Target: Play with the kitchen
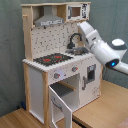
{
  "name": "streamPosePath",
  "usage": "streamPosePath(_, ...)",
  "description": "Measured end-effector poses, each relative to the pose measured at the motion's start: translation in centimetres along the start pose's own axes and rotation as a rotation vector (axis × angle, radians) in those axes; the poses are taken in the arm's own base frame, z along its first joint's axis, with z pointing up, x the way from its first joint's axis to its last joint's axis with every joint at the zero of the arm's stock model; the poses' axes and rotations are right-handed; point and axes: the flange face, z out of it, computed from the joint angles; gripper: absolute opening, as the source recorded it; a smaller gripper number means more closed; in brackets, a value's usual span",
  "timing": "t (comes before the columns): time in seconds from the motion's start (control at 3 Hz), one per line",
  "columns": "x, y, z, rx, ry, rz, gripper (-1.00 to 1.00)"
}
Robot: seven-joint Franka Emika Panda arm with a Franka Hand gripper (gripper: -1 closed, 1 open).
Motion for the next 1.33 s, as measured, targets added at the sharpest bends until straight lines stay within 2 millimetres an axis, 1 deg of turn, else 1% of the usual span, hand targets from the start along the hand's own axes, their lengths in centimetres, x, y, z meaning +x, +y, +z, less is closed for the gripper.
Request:
streamPosePath(0.33, 1.0, -4.2, -3.2, 0.018, 0.018, -0.064, 1.0)
streamPosePath(0.67, 1.3, -7.5, -6.1, 0.053, 0.034, -0.092, 1.0)
streamPosePath(1.0, 1.0, -10.5, -8.7, 0.081, 0.04, -0.09, 1.0)
streamPosePath(1.33, -0.1, -13.6, -11.0, 0.106, 0.039, -0.075, 1.0)
